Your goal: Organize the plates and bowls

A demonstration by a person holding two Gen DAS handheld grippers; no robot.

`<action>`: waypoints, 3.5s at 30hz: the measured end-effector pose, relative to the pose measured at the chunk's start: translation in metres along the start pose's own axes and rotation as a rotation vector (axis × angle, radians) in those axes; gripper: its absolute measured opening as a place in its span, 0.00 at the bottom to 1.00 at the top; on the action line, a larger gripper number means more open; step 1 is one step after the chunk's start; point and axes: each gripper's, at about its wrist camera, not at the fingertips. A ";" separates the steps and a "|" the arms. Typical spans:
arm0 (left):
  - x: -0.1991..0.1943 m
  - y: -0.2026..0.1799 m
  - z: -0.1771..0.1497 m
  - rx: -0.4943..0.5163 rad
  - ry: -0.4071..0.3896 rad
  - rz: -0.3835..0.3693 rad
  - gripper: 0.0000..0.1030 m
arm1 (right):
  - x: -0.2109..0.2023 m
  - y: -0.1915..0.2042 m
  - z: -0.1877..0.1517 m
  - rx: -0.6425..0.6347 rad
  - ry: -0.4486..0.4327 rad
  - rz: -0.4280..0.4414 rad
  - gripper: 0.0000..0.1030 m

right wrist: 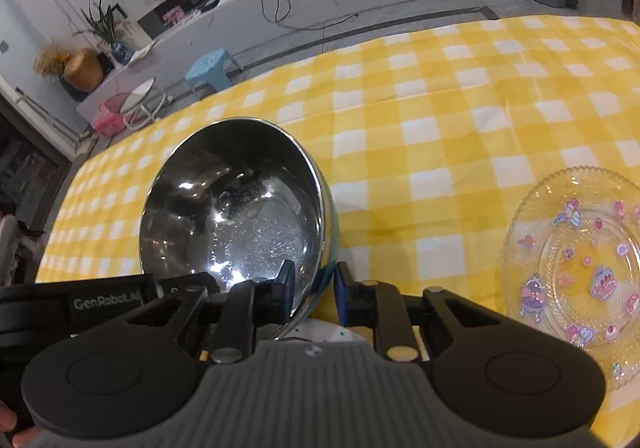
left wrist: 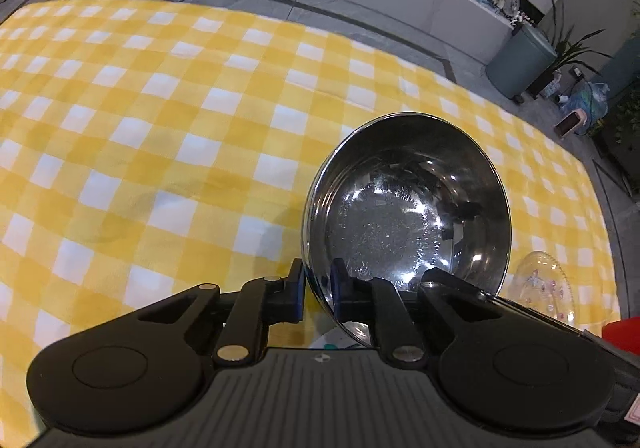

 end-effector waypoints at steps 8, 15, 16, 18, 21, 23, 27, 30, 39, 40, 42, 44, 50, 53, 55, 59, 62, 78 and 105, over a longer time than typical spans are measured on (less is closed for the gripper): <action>-0.033 -0.029 -0.005 0.089 -0.044 -0.015 0.13 | -0.045 -0.008 -0.003 0.031 -0.066 0.023 0.16; -0.069 -0.048 -0.019 0.152 -0.091 -0.060 0.13 | -0.099 -0.017 -0.010 0.080 -0.123 0.055 0.16; -0.073 -0.050 -0.021 0.158 -0.095 -0.065 0.13 | -0.106 -0.016 -0.012 0.081 -0.130 0.059 0.16; -0.084 -0.050 -0.028 0.164 -0.101 -0.079 0.14 | -0.122 -0.016 -0.018 0.081 -0.142 0.068 0.16; -0.098 -0.051 -0.037 0.174 -0.100 -0.093 0.14 | -0.142 -0.014 -0.027 0.082 -0.154 0.080 0.16; -0.109 -0.053 -0.042 0.183 -0.108 -0.094 0.13 | -0.155 -0.013 -0.035 0.079 -0.159 0.090 0.17; -0.127 -0.057 -0.057 0.196 -0.133 -0.102 0.12 | -0.180 -0.014 -0.052 0.079 -0.176 0.103 0.17; -0.134 -0.054 -0.077 0.170 -0.127 -0.123 0.14 | -0.196 -0.015 -0.063 0.083 -0.187 0.113 0.17; -0.154 -0.031 -0.124 0.122 -0.106 -0.131 0.14 | -0.218 -0.016 -0.111 0.034 -0.143 0.176 0.17; -0.155 -0.028 -0.127 0.117 -0.107 -0.127 0.13 | -0.219 -0.016 -0.117 0.032 -0.140 0.181 0.17; -0.159 -0.026 -0.134 0.116 -0.108 -0.116 0.13 | -0.219 -0.016 -0.128 0.033 -0.130 0.192 0.17; -0.161 -0.022 -0.139 0.113 -0.105 -0.107 0.13 | -0.217 -0.016 -0.136 0.039 -0.115 0.206 0.17; -0.164 -0.006 -0.154 0.087 -0.081 -0.114 0.13 | -0.213 -0.013 -0.147 0.018 -0.076 0.244 0.17; -0.163 0.000 -0.159 0.082 -0.076 -0.116 0.13 | -0.212 -0.011 -0.152 0.006 -0.063 0.254 0.18; -0.161 0.003 -0.160 0.080 -0.066 -0.116 0.13 | -0.209 -0.009 -0.156 0.001 -0.049 0.250 0.18; -0.156 0.007 -0.163 0.096 -0.043 -0.105 0.13 | -0.204 -0.008 -0.163 -0.019 -0.016 0.247 0.21; -0.149 0.010 -0.165 0.095 -0.004 -0.113 0.14 | -0.202 -0.004 -0.167 -0.052 -0.004 0.233 0.23; -0.133 -0.003 -0.176 0.157 0.088 -0.048 0.35 | -0.184 -0.006 -0.181 -0.124 0.077 0.193 0.31; -0.120 0.012 -0.170 0.093 0.013 -0.042 0.52 | -0.167 -0.046 -0.173 0.024 0.031 0.167 0.42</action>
Point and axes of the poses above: each gripper's, at about its wrist camera, not at the fingertips, and x roughly the way its jaws point, y to its left, z to its top, and after that the axes turned 1 degree about -z, right-handed
